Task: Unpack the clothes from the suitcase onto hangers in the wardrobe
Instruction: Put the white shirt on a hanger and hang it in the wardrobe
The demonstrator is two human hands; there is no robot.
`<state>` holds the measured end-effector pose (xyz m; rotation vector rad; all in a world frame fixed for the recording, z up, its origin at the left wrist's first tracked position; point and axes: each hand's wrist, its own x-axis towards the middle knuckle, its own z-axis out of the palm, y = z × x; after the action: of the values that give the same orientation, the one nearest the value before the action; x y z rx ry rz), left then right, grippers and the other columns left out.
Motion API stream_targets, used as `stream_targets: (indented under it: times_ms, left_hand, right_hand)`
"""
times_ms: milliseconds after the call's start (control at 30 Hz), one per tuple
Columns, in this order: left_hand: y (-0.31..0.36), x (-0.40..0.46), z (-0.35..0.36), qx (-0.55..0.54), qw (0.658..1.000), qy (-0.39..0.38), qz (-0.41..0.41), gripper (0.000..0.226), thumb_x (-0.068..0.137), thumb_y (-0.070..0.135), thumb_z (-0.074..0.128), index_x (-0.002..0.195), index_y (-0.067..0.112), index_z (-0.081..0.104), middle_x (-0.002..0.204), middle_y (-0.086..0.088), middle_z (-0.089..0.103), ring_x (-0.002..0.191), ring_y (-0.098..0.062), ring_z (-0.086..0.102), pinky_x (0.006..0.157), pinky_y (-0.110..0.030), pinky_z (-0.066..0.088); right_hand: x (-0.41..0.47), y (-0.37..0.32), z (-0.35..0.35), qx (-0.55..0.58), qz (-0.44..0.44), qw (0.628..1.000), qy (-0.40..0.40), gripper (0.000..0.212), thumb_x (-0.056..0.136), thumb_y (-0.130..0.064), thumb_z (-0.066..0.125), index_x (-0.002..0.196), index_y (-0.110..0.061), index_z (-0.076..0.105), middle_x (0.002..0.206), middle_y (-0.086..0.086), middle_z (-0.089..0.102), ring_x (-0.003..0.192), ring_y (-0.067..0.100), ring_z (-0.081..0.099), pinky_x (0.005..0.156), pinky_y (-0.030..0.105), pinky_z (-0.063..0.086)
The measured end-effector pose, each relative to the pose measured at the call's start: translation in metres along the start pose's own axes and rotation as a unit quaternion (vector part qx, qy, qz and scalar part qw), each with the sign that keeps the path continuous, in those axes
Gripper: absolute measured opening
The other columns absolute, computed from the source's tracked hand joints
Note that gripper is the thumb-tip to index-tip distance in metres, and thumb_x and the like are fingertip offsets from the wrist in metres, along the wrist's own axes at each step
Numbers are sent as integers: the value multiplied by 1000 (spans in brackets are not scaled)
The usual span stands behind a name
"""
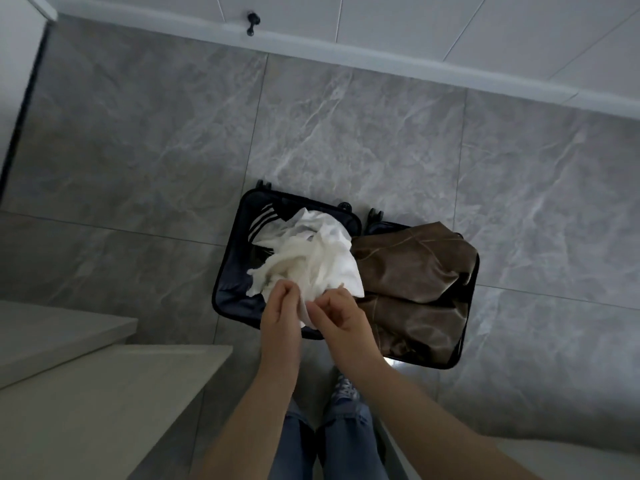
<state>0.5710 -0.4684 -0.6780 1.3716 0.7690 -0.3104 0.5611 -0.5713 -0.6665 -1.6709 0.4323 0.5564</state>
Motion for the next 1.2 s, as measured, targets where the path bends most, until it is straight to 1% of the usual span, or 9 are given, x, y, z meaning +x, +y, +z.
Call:
stream_targets:
  times_ms: [133, 233, 433, 533, 700, 800, 933, 1100, 1200]
  left_hand:
    - [21, -13, 6, 121, 990, -64, 20, 22, 82, 42, 62, 78, 21, 54, 73, 9, 59, 71, -6, 59, 62, -21, 49]
    - [37, -24, 10, 175, 980, -87, 49, 13, 89, 31, 64, 85, 24, 54, 78, 10, 60, 71, -2, 61, 60, -17, 48]
    - [80, -72, 12, 231, 960, -118, 102, 16, 97, 33, 55, 91, 18, 51, 85, 2, 60, 68, 4, 57, 59, -10, 44]
    - [104, -112, 17, 274, 941, -143, 138, 15, 100, 31, 51, 87, 24, 50, 80, 8, 57, 68, 10, 54, 59, -5, 40]
    - [150, -180, 25, 283, 918, -219, 170, 27, 101, 39, 44, 86, 22, 59, 84, -2, 65, 71, -2, 56, 63, -15, 42]
    - [174, -216, 29, 270, 912, -255, 171, 29, 97, 43, 47, 89, 20, 62, 88, -6, 65, 77, -6, 60, 68, -20, 45]
    - [199, -241, 30, 285, 897, -282, 186, 27, 97, 44, 52, 96, 23, 68, 94, 4, 68, 95, -10, 61, 83, -22, 47]
    - [237, -257, 35, 286, 876, -299, 248, 21, 97, 47, 52, 87, 40, 69, 85, 16, 69, 85, 0, 62, 77, -17, 45]
    - [257, -267, 44, 284, 854, -307, 309, 31, 98, 47, 47, 80, 26, 62, 70, 13, 58, 68, -1, 54, 64, -18, 42]
  right_hand:
    - [-30, -20, -4, 74, 27, 997, 5, 14, 97, -12, 59, 90, -17, 71, 102, 5, 59, 95, 17, 61, 84, 23, 50]
    - [-51, -30, -10, 151, 47, 987, 13, 22, 99, -10, 55, 106, -18, 75, 118, 3, 64, 106, 16, 65, 92, 28, 53]
    - [-90, -50, -50, 197, 80, 962, 169, 21, 96, -14, 59, 83, -22, 74, 85, 3, 72, 80, 20, 68, 79, 41, 55]
    - [-109, -57, -74, 129, 114, 961, 217, 10, 89, -26, 67, 94, -34, 64, 100, -1, 69, 93, 21, 68, 86, 46, 58]
    - [-142, -81, -101, 218, 208, 943, 143, 98, 66, -67, 67, 150, -33, 30, 146, 2, 45, 132, 27, 47, 110, 50, 41]
    - [-164, -95, -111, 292, 245, 918, 107, 118, 59, -58, 78, 156, -37, 15, 150, 9, 43, 127, 34, 52, 104, 53, 46]
    - [-202, -98, -123, 392, 183, 892, 131, 73, 87, -7, 73, 150, -16, 38, 125, 16, 66, 99, 33, 68, 77, 42, 58]
    - [-258, -117, -149, 399, 54, 874, 271, 20, 92, -16, 68, 111, -18, 74, 107, 7, 76, 100, 23, 73, 79, 34, 59]
    - [-300, -135, -160, 396, 1, 839, 372, 12, 94, -21, 65, 95, -20, 77, 98, 1, 76, 90, 16, 72, 72, 30, 58]
